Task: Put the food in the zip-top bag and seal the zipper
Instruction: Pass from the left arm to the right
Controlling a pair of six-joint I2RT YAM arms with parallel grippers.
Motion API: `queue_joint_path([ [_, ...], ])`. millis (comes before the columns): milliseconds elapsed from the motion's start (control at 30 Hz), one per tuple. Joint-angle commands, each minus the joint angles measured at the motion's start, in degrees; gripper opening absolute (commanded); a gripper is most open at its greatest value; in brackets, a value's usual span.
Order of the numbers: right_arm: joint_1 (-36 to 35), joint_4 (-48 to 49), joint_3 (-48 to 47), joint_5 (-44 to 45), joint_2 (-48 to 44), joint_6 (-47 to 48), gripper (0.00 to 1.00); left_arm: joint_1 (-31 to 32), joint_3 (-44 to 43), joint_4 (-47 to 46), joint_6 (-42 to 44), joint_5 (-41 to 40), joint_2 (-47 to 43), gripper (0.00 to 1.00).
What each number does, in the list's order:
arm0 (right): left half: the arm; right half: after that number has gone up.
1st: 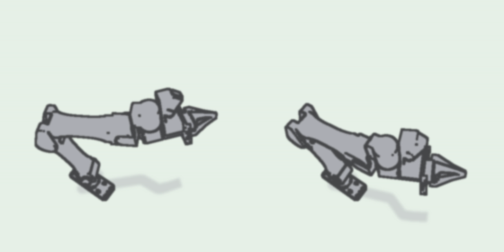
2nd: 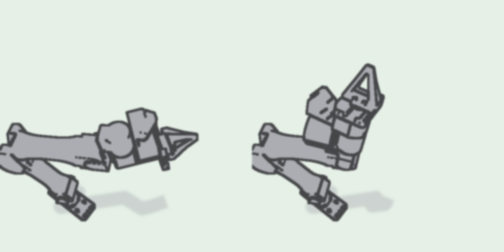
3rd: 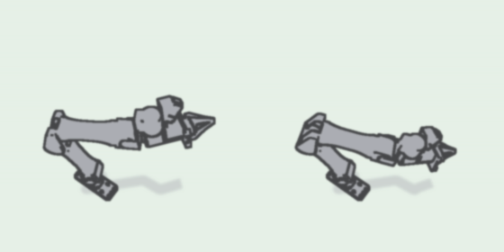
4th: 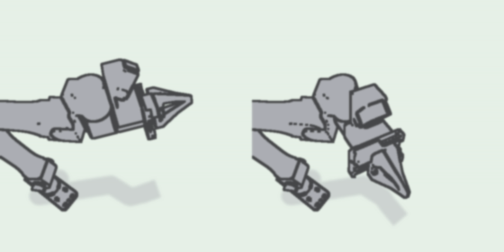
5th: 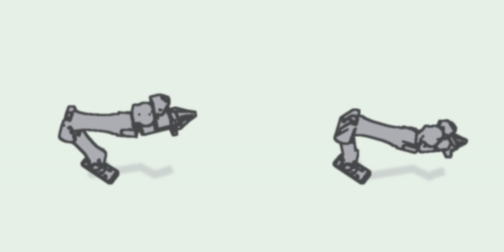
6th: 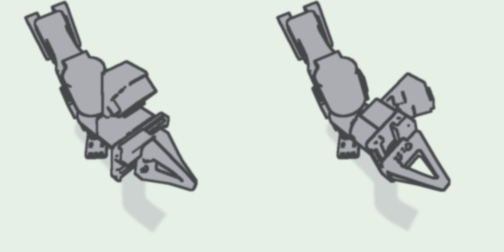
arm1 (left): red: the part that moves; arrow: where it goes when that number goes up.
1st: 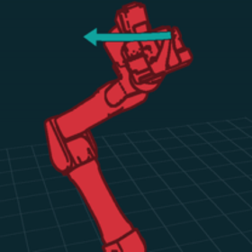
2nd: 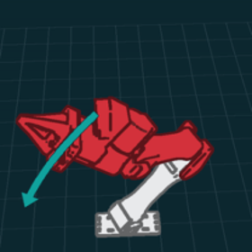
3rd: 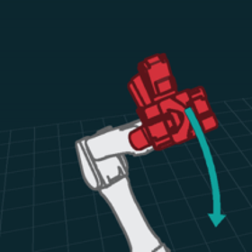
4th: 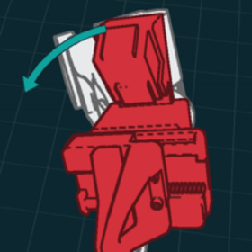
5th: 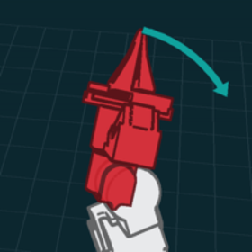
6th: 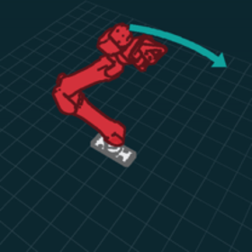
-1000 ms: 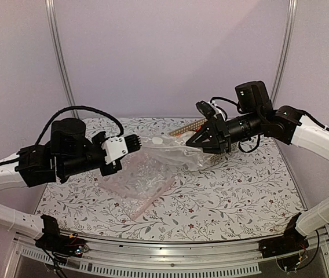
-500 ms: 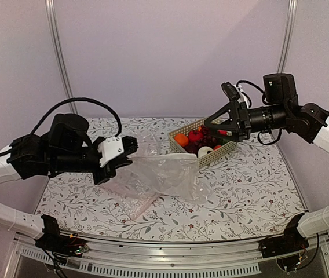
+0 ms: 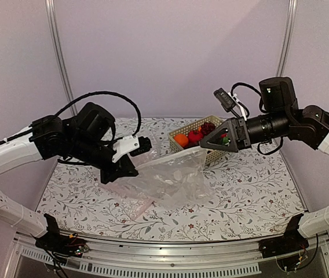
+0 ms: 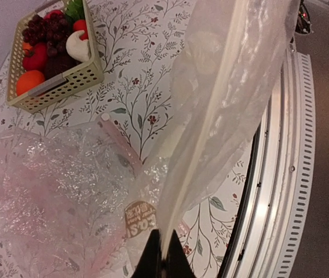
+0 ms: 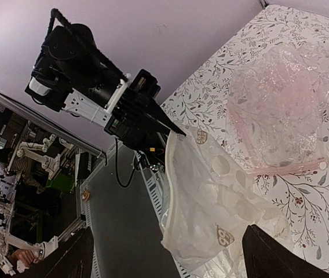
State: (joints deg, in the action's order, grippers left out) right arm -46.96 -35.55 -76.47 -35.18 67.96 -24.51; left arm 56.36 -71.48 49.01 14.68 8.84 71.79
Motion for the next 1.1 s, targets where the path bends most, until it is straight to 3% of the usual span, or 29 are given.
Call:
queue_joint_path([
  [0, -1.2, -0.6, -0.8, 1.5, -0.6, 2.6, 0.9, -2.1, -2.3, 4.3, -1.1, 4.3, 1.4, 0.0],
  [267, -3.2, -3.3, -1.1, 6.3, 1.6, 5.7, 0.91, -2.6, -3.5, 6.0, 0.2, 6.4, 2.7, 0.0],
  [433, -5.5, -5.2, -3.7, 6.2, 5.4, 8.3, 0.87, -2.7, -4.6, 7.1, -0.3, 6.8, 4.1, 0.0],
  [833, -6.4, -2.3, -1.0, 4.8, 8.2, 7.9, 0.6, -3.1, -5.3, 5.6, -0.2, 7.0, 4.2, 0.0],
  [1067, -6.4, 0.6, 1.1, 5.1, 8.1, 7.1, 0.37, -3.4, -5.3, 5.2, -0.2, 7.1, 3.7, 0.0],
])
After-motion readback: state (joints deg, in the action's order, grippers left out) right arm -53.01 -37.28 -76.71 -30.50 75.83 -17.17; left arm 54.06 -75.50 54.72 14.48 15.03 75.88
